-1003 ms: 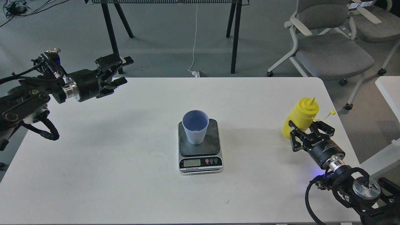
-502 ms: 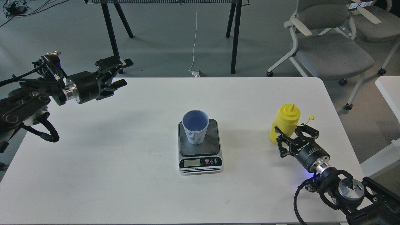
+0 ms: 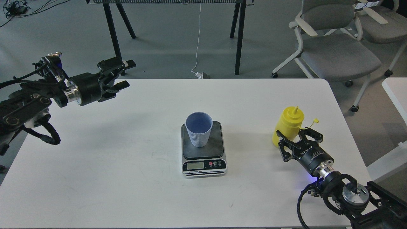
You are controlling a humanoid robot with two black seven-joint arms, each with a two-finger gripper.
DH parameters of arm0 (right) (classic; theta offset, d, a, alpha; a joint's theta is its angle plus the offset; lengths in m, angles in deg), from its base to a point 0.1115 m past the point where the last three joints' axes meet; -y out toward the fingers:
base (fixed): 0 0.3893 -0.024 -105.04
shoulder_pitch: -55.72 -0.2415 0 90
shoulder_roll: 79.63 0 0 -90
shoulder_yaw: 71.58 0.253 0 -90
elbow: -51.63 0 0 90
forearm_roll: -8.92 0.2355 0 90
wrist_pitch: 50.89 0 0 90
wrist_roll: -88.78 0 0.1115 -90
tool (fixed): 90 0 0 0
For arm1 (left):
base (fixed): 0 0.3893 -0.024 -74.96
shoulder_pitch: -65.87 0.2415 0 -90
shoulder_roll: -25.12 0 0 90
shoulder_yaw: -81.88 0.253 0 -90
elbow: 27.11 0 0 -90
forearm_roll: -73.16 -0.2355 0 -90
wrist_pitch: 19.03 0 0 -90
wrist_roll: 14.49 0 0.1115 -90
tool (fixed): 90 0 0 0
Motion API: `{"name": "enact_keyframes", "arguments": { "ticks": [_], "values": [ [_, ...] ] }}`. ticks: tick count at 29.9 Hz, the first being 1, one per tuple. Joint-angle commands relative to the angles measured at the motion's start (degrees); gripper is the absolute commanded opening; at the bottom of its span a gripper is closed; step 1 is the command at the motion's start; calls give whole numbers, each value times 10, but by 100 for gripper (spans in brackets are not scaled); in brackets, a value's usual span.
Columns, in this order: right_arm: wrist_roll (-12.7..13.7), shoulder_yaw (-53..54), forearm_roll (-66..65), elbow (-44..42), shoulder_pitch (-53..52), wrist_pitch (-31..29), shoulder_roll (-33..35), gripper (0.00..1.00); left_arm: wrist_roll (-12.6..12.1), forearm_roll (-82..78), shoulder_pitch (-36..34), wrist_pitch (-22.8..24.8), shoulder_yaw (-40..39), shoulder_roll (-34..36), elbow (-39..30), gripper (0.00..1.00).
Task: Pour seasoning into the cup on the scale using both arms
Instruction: 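Open the right gripper and release the yellow bottle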
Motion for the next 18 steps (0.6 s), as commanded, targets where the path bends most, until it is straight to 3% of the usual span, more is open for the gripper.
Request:
{"name": "enact_keyframes", "arguments": {
  "ticks": [1, 7, 18],
  "values": [
    [-2, 2, 1, 4, 3, 0, 4, 98, 0, 0, 0, 0, 0, 1, 0, 100],
    [-3, 8, 2, 33, 20, 0, 17, 98, 0, 0, 0, 0, 0, 2, 0, 100],
    [-7, 60, 4, 180, 131, 0, 123, 98, 0, 0, 1, 0, 0, 2, 0, 100]
  ]
}}
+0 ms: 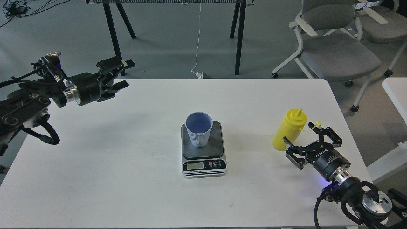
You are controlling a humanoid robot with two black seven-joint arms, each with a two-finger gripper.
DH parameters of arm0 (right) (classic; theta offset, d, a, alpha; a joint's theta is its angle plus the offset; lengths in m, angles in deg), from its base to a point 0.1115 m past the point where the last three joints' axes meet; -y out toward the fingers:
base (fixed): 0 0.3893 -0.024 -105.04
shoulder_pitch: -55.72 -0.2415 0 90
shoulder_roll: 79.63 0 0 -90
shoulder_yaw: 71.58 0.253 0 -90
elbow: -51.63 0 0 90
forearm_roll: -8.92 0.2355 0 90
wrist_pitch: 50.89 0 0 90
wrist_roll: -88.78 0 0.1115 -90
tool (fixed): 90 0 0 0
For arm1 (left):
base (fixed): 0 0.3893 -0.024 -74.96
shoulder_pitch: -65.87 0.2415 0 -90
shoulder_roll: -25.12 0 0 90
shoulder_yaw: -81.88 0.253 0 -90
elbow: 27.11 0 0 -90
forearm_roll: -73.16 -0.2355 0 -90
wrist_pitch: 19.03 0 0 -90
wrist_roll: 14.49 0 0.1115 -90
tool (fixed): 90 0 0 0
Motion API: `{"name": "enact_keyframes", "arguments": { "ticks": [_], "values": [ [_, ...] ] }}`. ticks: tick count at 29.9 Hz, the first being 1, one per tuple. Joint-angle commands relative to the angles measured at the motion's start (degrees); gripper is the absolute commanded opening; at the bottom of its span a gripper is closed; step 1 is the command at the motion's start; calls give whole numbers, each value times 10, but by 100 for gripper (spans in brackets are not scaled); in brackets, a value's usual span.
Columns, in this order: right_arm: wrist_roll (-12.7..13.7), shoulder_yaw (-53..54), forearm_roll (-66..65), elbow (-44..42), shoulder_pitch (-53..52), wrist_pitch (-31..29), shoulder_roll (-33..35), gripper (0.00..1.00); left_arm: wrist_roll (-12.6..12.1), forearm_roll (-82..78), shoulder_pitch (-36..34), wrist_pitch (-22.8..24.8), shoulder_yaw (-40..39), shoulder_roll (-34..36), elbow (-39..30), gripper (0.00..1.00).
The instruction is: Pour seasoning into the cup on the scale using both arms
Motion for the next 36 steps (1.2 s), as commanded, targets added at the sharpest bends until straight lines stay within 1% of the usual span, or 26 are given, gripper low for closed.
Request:
{"name": "enact_keyframes", "arguments": {
  "ticks": [1, 5, 7, 9, 13, 15, 18, 24, 27, 31, 36],
  "values": [
    [-1, 19, 0, 46, 53, 0, 34, 98, 0, 0, 0, 0, 0, -1, 0, 100],
    [-3, 48, 0, 114, 132, 0, 71, 98, 0, 0, 0, 0, -2, -1, 0, 100],
    [-3, 86, 0, 162, 178, 0, 98, 98, 0, 0, 0, 0, -3, -1, 0, 100],
    [-3, 135, 0, 188, 205, 0, 118, 98, 0, 1, 0, 0, -3, -1, 0, 100],
    [-3, 214, -3, 179, 201, 0, 142, 98, 0, 5, 1, 0, -4, -4, 0, 100],
    [-2, 223, -4, 153, 157, 0, 152, 98, 0, 8, 0, 0, -8, -4, -1, 100],
    [-1, 197, -18, 99, 59, 0, 175, 98, 0, 9, -3, 0, -20, -5, -1, 100],
    [-1, 74, -47, -21, -154, 0, 173, 98, 0, 12, 0, 0, -34, 2, -1, 100],
    [-1, 6, -57, -86, -238, 0, 161, 98, 0, 33, 1, 0, -40, 5, -1, 100],
    [-2, -39, -73, -144, -292, 0, 103, 98, 0, 74, 3, 0, -49, 6, 11, 100],
    [-2, -42, -88, -173, -299, 0, 62, 98, 0, 86, 5, 0, -59, 5, 18, 100]
  ]
}}
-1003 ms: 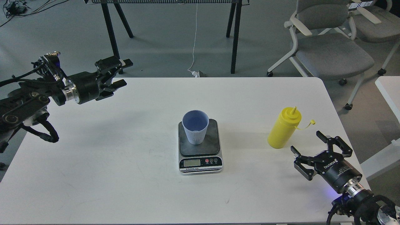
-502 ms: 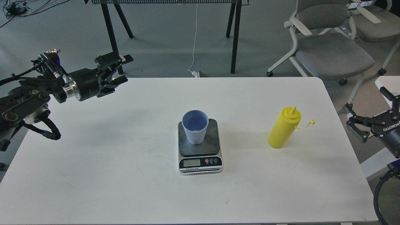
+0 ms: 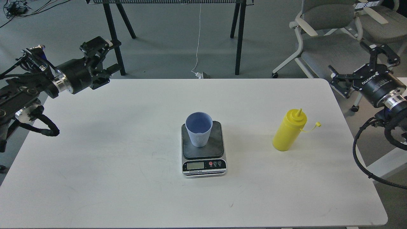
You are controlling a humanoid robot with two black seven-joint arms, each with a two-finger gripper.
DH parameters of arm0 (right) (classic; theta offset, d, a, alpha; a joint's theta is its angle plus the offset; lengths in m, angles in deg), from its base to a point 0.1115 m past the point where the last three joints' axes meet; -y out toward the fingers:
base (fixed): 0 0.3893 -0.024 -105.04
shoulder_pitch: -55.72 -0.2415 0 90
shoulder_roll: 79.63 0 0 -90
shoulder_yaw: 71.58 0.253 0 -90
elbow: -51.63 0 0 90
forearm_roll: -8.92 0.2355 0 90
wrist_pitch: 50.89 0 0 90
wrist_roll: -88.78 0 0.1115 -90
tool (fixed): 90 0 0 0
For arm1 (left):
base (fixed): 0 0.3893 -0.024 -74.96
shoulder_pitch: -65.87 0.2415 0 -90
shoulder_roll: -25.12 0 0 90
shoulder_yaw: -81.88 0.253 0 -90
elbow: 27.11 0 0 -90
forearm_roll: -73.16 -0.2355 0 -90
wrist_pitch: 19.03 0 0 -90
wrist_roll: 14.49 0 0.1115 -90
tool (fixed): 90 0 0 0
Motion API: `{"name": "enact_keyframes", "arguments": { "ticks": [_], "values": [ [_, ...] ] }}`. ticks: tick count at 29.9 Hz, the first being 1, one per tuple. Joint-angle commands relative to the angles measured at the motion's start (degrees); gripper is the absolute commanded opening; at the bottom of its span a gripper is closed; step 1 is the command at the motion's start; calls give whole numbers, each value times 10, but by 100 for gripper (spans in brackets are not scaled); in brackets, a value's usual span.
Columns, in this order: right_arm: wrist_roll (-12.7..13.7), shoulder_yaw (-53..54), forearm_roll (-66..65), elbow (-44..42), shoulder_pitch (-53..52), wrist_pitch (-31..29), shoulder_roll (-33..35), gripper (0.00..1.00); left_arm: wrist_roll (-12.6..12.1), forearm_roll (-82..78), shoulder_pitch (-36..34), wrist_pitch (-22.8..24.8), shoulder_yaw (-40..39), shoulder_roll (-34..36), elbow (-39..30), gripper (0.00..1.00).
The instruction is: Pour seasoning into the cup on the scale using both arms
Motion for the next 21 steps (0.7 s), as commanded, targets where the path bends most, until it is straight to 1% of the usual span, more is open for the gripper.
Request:
{"name": "enact_keyframes", "arguments": {
  "ticks": [1, 5, 13, 17, 21],
  "values": [
    [0, -3, -7, -17, -3, 0, -26, 98, 0, 4, 5, 0, -2, 0, 2, 100],
    [0, -7, -7, -17, -3, 0, -30, 98, 0, 8, 18, 0, -4, 3, 6, 100],
    [0, -6, -7, -17, -4, 0, -30, 98, 0, 10, 22, 0, -4, 24, 6, 100],
    [0, -4, -7, -18, -4, 0, -30, 98, 0, 10, 21, 0, -6, 23, 6, 100],
    [-1, -4, -7, -29, -3, 0, -30, 98, 0, 9, 17, 0, -24, 17, 6, 100]
  ]
}}
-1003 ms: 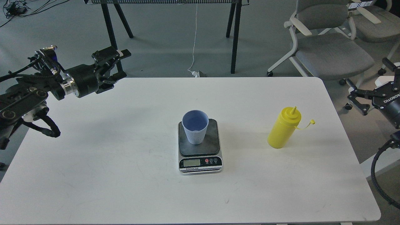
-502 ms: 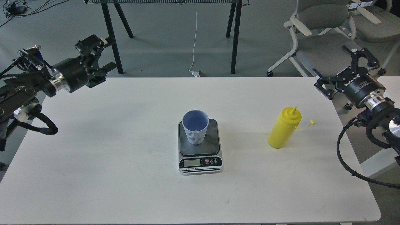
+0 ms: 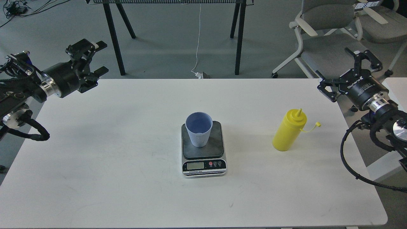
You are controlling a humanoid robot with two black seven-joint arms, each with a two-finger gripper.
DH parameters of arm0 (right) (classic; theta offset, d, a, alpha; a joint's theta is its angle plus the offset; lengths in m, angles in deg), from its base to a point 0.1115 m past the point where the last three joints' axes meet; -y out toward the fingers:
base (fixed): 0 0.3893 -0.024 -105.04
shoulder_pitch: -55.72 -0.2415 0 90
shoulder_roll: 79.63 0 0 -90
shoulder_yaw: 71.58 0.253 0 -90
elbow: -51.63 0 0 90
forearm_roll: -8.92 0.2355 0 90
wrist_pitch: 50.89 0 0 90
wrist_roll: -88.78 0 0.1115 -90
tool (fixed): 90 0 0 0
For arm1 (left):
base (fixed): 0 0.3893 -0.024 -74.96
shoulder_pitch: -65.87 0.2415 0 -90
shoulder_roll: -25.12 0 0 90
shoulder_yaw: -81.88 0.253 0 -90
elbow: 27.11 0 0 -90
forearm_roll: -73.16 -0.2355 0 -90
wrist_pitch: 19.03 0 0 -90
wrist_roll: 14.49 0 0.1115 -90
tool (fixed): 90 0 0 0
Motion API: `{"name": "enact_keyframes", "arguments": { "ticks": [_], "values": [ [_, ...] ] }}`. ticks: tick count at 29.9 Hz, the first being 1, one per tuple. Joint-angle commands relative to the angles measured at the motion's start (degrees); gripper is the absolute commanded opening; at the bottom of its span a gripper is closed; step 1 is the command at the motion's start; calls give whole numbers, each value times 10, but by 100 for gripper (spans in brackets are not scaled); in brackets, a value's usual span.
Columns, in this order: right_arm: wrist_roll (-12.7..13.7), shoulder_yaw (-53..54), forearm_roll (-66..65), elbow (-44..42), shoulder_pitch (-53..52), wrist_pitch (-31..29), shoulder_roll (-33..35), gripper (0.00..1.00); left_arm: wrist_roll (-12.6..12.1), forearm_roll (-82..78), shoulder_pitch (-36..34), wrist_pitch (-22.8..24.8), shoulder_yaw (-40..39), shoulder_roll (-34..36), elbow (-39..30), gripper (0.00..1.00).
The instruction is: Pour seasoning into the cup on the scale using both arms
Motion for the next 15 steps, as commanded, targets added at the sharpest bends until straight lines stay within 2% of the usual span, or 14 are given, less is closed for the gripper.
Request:
{"name": "enact_keyframes", "arguments": {
  "ticks": [1, 15],
  "values": [
    [1, 0, 0, -10, 1, 0, 0, 98, 0, -1, -6, 0, -16, -5, 0, 100],
    [0, -3, 0, -53, 17, 0, -3, 98, 0, 7, -10, 0, -20, -6, 0, 100]
  ]
}}
